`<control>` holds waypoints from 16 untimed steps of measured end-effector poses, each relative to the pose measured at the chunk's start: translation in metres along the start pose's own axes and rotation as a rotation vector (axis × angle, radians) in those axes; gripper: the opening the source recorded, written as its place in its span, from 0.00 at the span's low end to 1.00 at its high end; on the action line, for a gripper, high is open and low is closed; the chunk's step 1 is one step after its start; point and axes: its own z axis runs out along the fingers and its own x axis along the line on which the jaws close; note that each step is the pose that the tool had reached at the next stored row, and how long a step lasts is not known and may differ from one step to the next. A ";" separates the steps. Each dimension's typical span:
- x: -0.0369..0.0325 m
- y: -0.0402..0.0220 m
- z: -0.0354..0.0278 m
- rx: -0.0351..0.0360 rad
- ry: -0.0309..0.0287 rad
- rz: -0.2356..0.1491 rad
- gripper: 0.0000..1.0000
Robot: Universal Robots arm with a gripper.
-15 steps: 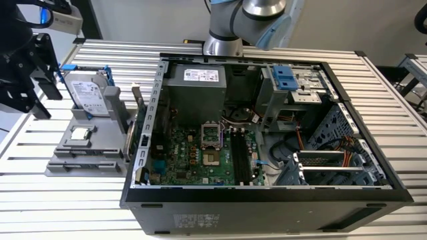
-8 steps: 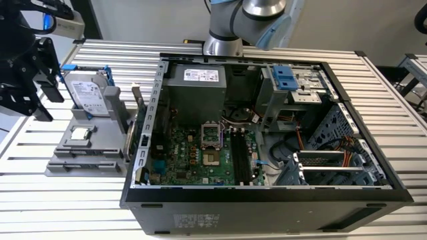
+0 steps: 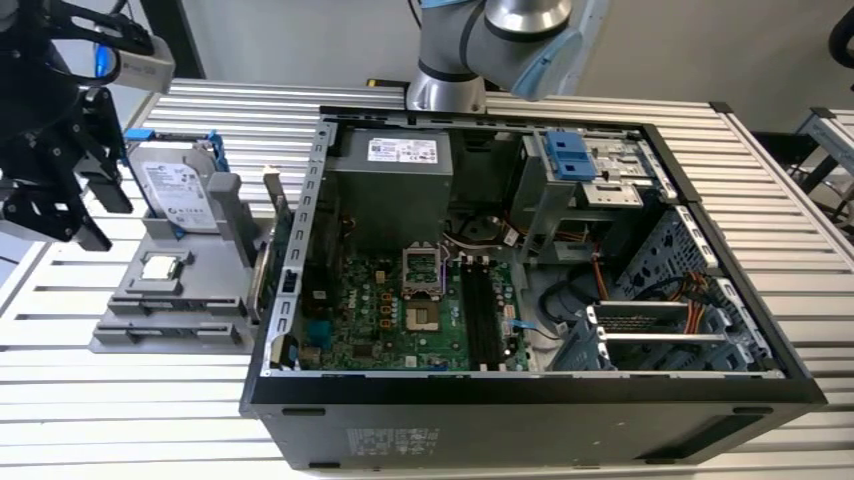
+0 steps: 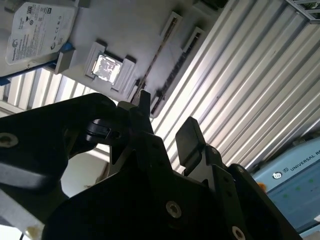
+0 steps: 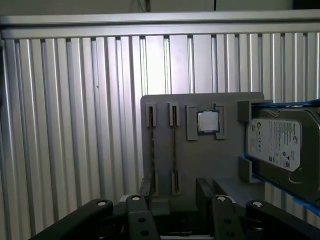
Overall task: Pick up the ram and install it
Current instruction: 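Pick up the ram and move it above insertion slot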
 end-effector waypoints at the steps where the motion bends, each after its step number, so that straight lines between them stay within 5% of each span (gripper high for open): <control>1: 0.0001 0.0000 0.0011 0.0000 0.0000 0.000 1.00; 16: 0.0008 -0.0001 0.0174 0.0000 0.0000 0.000 1.00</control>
